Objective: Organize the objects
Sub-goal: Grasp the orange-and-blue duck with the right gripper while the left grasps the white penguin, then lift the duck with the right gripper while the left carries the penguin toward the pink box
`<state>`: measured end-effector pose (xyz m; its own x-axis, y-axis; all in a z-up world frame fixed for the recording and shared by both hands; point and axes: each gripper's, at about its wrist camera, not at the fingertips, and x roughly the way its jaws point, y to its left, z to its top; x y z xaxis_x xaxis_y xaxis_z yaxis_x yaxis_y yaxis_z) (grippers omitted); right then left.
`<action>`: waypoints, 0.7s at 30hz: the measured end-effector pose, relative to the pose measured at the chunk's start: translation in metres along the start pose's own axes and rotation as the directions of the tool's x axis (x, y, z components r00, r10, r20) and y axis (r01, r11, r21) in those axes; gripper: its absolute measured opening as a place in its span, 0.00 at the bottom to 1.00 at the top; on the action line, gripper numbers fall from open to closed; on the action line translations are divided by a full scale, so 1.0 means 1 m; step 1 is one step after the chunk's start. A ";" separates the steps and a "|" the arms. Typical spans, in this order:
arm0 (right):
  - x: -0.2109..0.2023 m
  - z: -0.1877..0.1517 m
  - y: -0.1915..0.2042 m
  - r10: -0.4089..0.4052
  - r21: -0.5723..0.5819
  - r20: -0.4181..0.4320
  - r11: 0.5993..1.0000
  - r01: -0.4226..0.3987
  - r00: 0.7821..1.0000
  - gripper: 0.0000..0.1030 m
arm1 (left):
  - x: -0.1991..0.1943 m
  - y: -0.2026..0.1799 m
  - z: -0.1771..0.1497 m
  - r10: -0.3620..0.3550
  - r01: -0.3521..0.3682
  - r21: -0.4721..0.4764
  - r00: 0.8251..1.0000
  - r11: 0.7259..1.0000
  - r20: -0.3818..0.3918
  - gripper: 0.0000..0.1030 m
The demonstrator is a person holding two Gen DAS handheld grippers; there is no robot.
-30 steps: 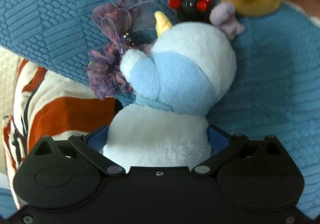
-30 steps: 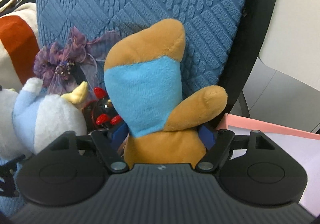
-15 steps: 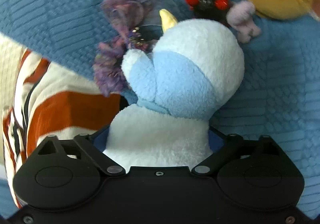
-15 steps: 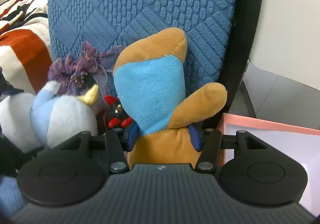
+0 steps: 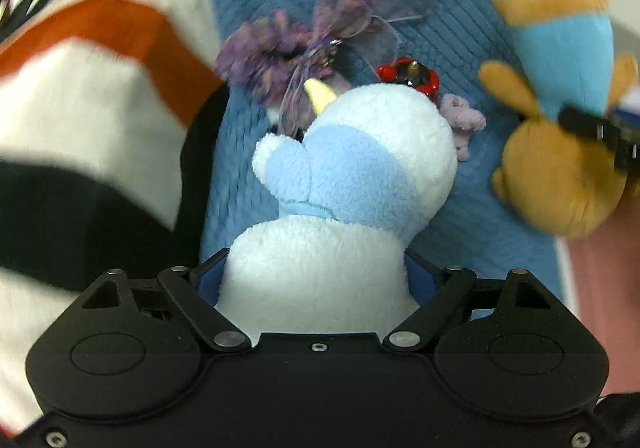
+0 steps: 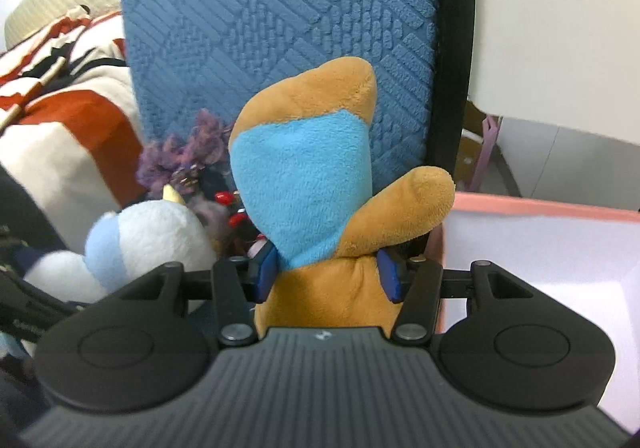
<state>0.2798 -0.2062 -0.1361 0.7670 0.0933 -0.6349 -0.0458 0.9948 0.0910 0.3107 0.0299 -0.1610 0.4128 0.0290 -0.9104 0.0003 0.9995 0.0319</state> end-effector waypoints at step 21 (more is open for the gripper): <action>-0.026 -0.063 0.040 0.084 0.089 -0.166 0.994 -0.070 0.983 0.60 | 0.005 0.033 -0.056 -0.111 0.117 -0.257 0.993 0.959 0.038 1.00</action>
<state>0.2178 -0.1667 -0.1642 0.6436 0.1821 -0.7433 -0.0421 0.9782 0.2032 0.2618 0.0634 -0.1878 0.4450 -0.0825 -0.8917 -0.1851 0.9658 -0.1817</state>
